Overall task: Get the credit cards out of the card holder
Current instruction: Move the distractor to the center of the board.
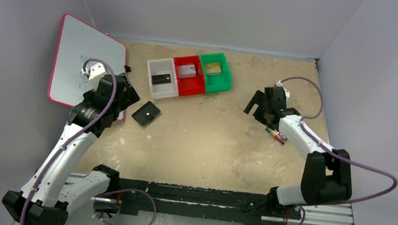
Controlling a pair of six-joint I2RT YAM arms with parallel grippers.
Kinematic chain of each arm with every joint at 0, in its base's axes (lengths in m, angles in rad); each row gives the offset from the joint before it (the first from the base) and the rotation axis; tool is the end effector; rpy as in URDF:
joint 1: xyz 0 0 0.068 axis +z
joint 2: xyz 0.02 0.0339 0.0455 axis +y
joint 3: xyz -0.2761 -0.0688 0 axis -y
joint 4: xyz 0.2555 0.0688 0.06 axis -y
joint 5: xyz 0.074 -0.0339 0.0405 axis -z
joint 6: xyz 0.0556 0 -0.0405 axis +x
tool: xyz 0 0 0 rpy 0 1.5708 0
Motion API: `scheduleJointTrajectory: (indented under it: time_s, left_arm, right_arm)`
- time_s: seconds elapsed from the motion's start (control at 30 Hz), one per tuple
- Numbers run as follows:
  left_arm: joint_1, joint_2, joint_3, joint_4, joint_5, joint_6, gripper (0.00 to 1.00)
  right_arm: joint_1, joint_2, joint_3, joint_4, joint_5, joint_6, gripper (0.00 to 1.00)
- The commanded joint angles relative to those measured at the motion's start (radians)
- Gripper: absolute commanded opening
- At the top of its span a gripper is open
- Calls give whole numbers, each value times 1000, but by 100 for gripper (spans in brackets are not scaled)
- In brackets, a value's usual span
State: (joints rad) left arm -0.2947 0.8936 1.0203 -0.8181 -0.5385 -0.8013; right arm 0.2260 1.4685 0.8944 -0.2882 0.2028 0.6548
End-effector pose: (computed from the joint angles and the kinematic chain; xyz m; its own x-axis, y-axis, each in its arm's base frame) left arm 0.1869 -0.0269 0.3429 -0.3321 -0.5436 -0.7709 -0.5278 0.7844 -0.3258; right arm 0.3168 0.0614 0.2022 -0.6429 0.4643 -0.6092 0.3779 0.8841 0.2750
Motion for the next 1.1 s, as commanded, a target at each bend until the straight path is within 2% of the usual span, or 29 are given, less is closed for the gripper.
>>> scheduleJointTrajectory:
  time_s: [0.0,0.1,0.17,0.23,0.4,0.6,0.7,0.8,0.87,1.07]
  left_arm:
    - [6,29,-9,43,52,21,100]
    - [6,48,-15,44,77,27,100]
    - [6,58,-15,36,81,23,100]
    - [7,64,-17,33,81,25,100]
    - [6,58,-28,33,88,30,100]
    - [6,61,-60,63,92,24,100]
    - [6,76,-72,71,106,22,100]
    - [6,86,-81,87,132,17,100]
    - [7,90,-83,92,143,13,100]
    - [6,77,-89,83,153,10,100]
  right_arm:
    - [9,-44,-8,152,-123,-51,100]
    - [-4,77,81,67,41,-71,100]
    - [-20,180,180,-14,70,-81,100]
    - [-23,227,198,-23,84,-84,100]
    - [-57,178,107,-16,142,-26,100]
    - [-175,70,-10,-27,164,-8,100]
    - [-175,-16,6,50,30,-139,100]
    - [-163,-75,23,149,-267,-224,98]
    - [-130,-92,43,216,-387,-237,97]
    - [45,58,308,216,-389,-296,96]
